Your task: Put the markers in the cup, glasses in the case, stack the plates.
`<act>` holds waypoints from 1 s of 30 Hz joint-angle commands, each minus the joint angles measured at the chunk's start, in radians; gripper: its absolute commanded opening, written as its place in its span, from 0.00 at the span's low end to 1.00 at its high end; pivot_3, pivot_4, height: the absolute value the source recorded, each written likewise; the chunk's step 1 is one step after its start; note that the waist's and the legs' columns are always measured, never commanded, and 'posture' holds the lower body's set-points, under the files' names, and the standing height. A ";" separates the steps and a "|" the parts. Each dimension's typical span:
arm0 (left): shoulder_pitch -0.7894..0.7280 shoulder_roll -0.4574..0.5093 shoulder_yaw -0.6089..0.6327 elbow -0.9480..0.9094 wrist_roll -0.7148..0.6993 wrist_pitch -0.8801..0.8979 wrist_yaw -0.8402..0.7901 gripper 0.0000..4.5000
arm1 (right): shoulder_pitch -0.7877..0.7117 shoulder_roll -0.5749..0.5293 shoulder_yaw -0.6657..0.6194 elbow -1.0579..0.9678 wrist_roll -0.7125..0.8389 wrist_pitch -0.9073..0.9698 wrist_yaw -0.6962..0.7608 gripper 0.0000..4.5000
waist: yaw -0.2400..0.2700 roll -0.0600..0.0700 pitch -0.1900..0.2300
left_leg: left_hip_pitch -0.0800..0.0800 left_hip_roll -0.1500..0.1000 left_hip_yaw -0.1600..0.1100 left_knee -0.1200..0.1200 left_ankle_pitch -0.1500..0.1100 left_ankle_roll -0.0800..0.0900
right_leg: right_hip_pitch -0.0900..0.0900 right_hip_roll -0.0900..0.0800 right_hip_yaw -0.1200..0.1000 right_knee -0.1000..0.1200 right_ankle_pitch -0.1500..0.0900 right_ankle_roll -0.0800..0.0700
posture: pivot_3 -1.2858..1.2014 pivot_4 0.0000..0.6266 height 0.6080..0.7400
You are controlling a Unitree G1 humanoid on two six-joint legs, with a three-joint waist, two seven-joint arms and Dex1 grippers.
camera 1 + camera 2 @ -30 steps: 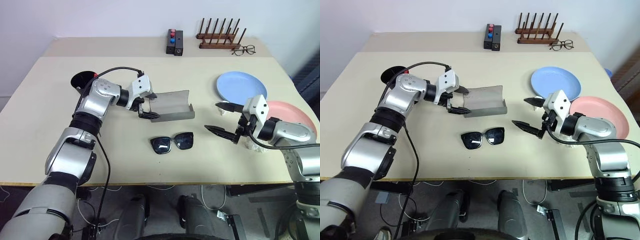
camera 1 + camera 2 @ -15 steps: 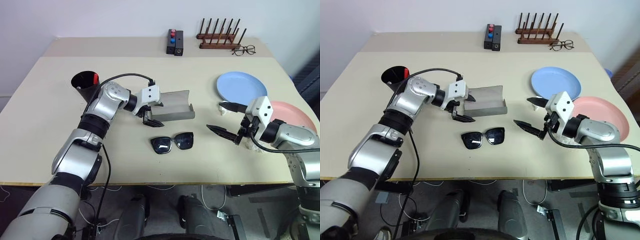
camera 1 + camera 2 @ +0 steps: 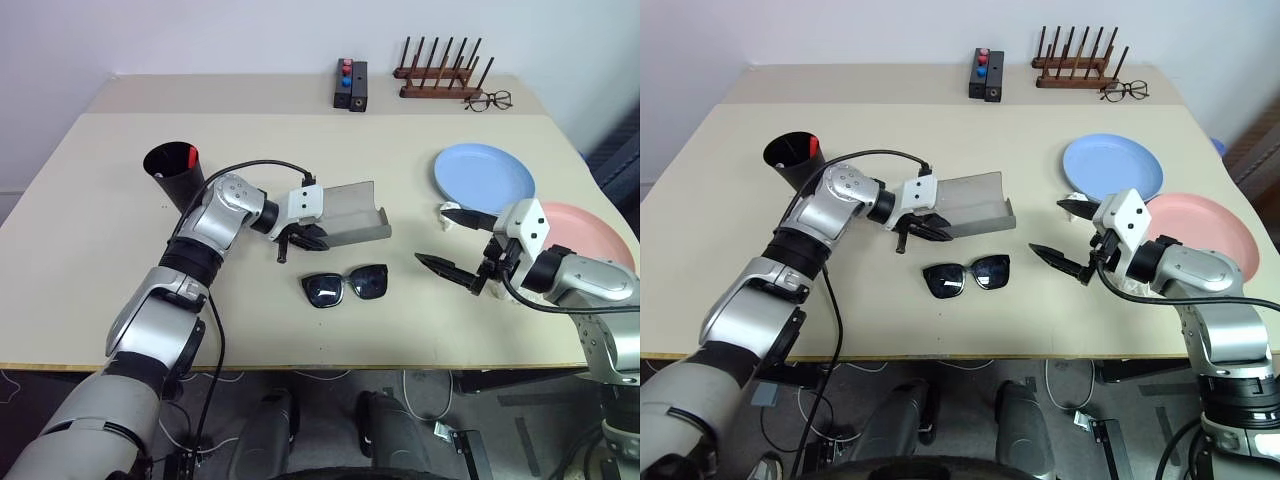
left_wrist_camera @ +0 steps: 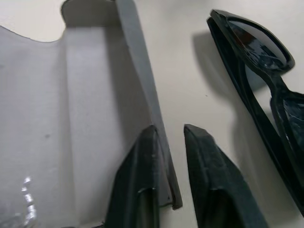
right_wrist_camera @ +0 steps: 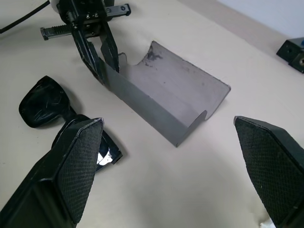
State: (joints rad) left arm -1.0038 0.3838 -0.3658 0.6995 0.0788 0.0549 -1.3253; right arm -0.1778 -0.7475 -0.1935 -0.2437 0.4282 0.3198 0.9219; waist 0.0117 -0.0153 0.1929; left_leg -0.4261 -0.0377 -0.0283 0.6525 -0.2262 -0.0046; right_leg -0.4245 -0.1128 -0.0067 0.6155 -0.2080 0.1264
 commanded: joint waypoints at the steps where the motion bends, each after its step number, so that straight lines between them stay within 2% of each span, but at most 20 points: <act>1: 0.007 0.012 0.009 -0.052 -0.002 0.005 -0.005 0.16 | -0.010 -0.014 -0.034 -0.036 0.017 -0.010 -0.004 1.00 | 0.000 0.000 0.000 | 0.000 0.000 0.000 0.000 0.000 0.000 | 0.000 0.000 0.000 0.000 0.000 0.000 | 0.52 0.24 1.00; 6: 0.008 0.016 0.015 -0.055 -0.011 0.038 -0.013 0.16 | -0.015 -0.014 -0.028 -0.020 0.012 -0.022 0.000 1.00 | 0.000 0.000 0.000 | 0.000 0.000 0.000 0.000 0.000 0.000 | 0.000 0.000 0.000 0.000 0.000 0.000 | 0.52 0.24 1.00; 8: 0.005 0.013 0.019 -0.059 -0.018 0.061 -0.014 0.03 | -0.017 -0.015 -0.029 -0.016 0.013 -0.025 0.003 1.00 | 0.000 0.000 0.000 | 0.000 0.000 0.000 0.000 0.000 0.000 | 0.000 0.000 0.000 0.000 0.000 0.000 | 0.52 0.24 1.00; 9: 0.003 0.011 0.020 -0.059 -0.017 0.062 -0.006 0.00 | -0.018 -0.015 -0.029 -0.014 0.013 -0.026 0.004 1.00 | 0.000 0.000 0.000 | 0.000 0.000 0.000 0.000 0.000 0.000 | 0.000 0.000 0.000 0.000 0.000 0.000 | 0.52 0.24 1.00; 20: 0.014 0.043 0.022 -0.077 -0.013 0.029 -0.011 0.00 | -0.018 -0.017 -0.030 0.003 0.009 -0.042 0.012 1.00 | 0.000 0.000 0.000 | 0.000 0.000 0.000 0.000 0.000 0.000 | 0.000 0.000 0.000 0.001 0.000 0.000 | 0.52 0.24 1.00; 30: 0.059 0.136 0.043 -0.197 -0.054 0.101 -0.075 0.00 | -0.016 -0.026 -0.036 0.005 0.015 -0.037 0.017 1.00 | -0.001 0.000 0.000 | 0.000 0.000 0.000 0.000 0.000 0.000 | 0.000 0.000 0.000 0.001 0.000 0.000 | 0.52 0.24 1.00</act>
State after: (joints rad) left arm -0.9409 0.5043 -0.3567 0.5504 0.0511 0.1450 -1.3905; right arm -0.1807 -0.7583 -0.1936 -0.2237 0.4317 0.2956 0.9375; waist 0.0108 -0.0153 0.1928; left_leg -0.4259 -0.0375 -0.0285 0.6529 -0.2262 -0.0045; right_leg -0.4245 -0.1127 -0.0067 0.6165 -0.2080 0.1263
